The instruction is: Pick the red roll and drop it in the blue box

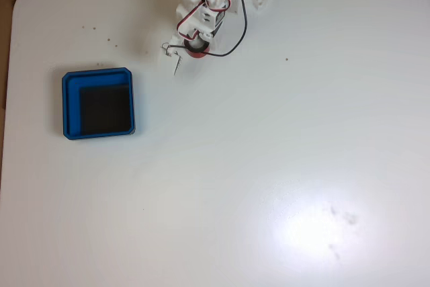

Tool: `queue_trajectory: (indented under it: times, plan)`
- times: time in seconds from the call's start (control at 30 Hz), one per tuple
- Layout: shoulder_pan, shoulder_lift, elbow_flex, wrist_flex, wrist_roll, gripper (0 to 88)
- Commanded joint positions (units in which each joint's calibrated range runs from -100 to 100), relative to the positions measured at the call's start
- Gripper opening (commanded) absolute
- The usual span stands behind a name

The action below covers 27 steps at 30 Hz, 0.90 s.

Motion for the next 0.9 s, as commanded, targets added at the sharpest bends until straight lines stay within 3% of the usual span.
queue_trajectory:
  times: [0.0,0.87]
  plan:
    - [0.7,1.2,-3.4,-0.9,0.2,19.6]
    - [0.6,5.5,-2.3,-1.1,-0.3,19.6]
